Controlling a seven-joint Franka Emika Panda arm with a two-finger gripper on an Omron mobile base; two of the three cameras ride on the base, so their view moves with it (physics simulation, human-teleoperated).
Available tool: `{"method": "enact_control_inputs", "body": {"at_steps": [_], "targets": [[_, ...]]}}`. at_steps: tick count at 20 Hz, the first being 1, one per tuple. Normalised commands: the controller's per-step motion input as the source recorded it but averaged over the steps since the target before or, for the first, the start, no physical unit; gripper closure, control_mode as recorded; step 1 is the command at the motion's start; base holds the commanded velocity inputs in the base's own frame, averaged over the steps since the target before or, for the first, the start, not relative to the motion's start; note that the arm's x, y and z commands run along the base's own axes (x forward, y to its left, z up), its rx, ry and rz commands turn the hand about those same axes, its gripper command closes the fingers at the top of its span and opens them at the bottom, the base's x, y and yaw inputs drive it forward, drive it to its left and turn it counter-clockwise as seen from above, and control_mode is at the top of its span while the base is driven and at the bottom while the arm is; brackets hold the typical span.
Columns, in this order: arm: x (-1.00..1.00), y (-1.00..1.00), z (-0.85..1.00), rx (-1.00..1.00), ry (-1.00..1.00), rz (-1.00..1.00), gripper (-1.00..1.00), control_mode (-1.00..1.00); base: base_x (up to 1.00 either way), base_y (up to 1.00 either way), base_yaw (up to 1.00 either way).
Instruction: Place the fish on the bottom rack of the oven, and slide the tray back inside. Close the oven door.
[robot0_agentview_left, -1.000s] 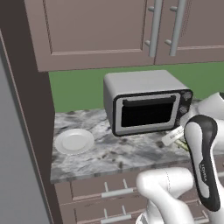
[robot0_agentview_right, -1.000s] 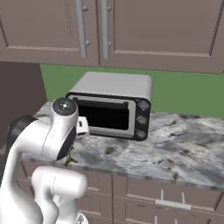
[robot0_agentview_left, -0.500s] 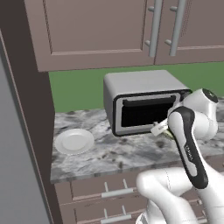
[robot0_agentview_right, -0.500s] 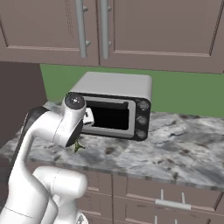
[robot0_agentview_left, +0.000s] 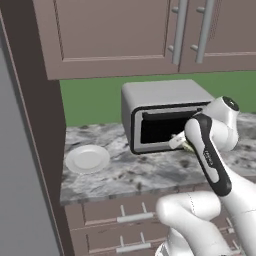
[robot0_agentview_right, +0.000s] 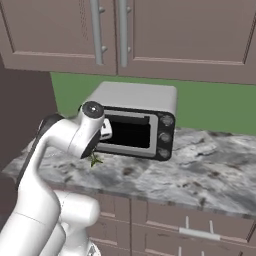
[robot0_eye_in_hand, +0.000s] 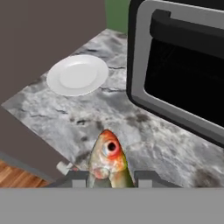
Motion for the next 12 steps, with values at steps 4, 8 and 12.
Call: {"method": "enact_control_inputs", "body": {"at_steps": [4,8,12], "targets": [[0.0,0.0,0.0,0.0,0.0,0.0,1.0,1.0,-0.7,0.0,0.3],[0.0,0.0,0.0,0.0,0.0,0.0,1.0,1.0,-0.86,0.12,0.44],[0.0,0.0,0.0,0.0,0.0,0.0,1.0,1.0,-0.32,0.23,0.63]]}}
